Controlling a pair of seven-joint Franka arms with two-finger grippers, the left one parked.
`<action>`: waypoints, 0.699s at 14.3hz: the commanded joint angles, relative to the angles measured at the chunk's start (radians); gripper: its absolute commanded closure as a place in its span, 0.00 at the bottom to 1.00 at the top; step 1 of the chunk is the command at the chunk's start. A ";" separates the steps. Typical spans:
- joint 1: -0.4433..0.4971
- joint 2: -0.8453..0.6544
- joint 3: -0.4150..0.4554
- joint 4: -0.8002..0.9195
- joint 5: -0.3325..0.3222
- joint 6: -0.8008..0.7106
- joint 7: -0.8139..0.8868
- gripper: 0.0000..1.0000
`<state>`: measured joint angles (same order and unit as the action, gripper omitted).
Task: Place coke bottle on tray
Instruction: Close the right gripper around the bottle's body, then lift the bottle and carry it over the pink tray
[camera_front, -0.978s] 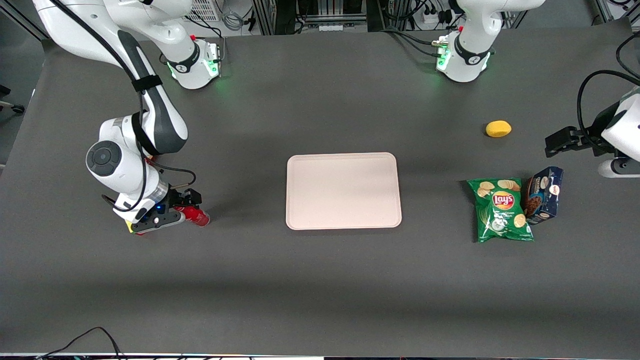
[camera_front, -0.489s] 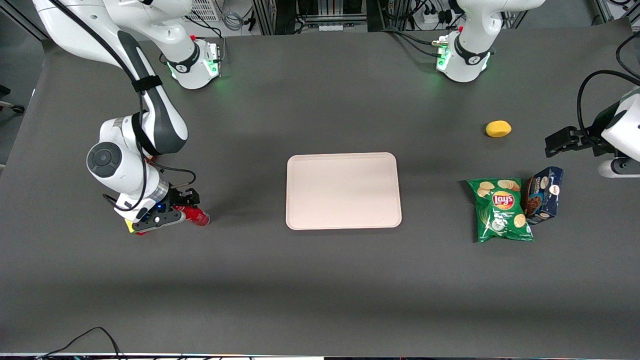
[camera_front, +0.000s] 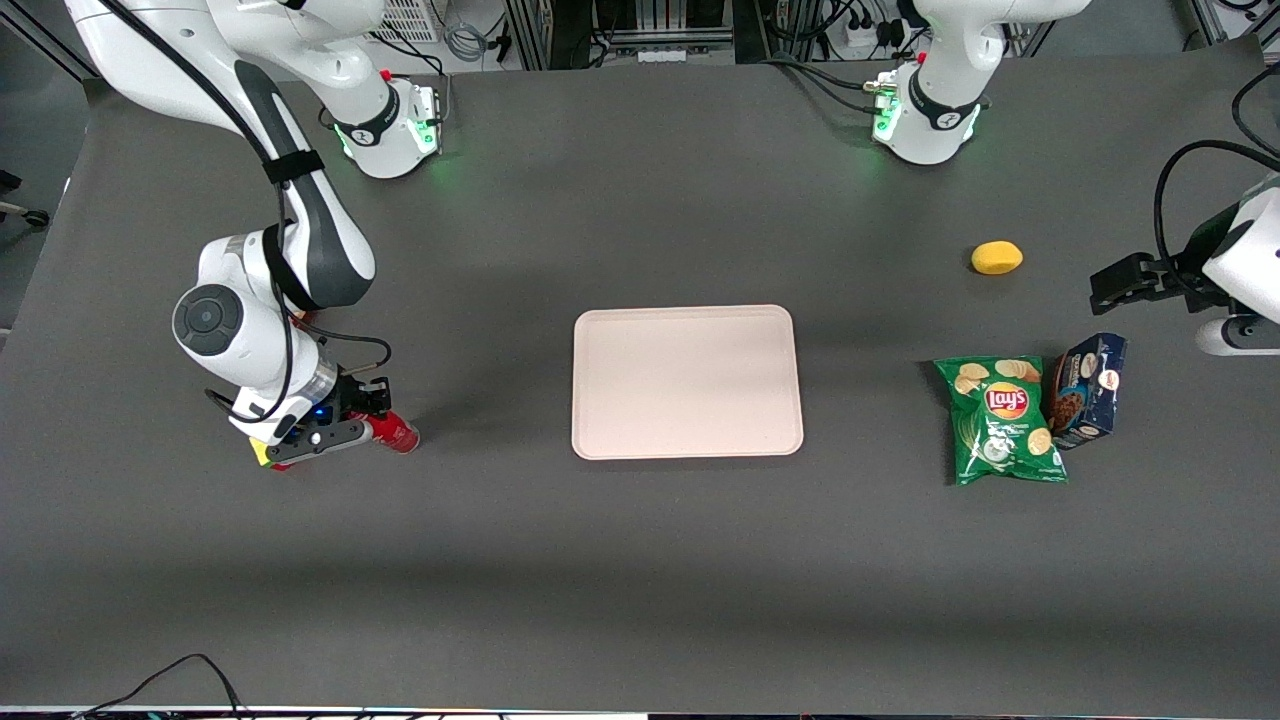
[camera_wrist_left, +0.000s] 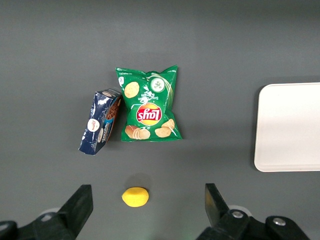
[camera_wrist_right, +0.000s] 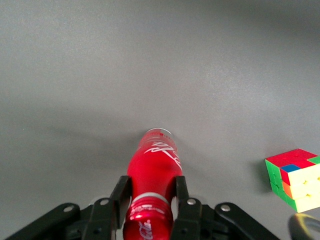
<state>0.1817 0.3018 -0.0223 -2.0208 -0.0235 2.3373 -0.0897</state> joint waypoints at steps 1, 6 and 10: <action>-0.002 -0.016 0.004 0.069 0.020 -0.099 -0.036 1.00; 0.007 -0.021 0.008 0.331 0.020 -0.452 -0.036 1.00; 0.009 -0.076 0.039 0.460 0.025 -0.652 -0.025 1.00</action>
<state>0.1879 0.2617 -0.0008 -1.6482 -0.0206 1.8175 -0.0977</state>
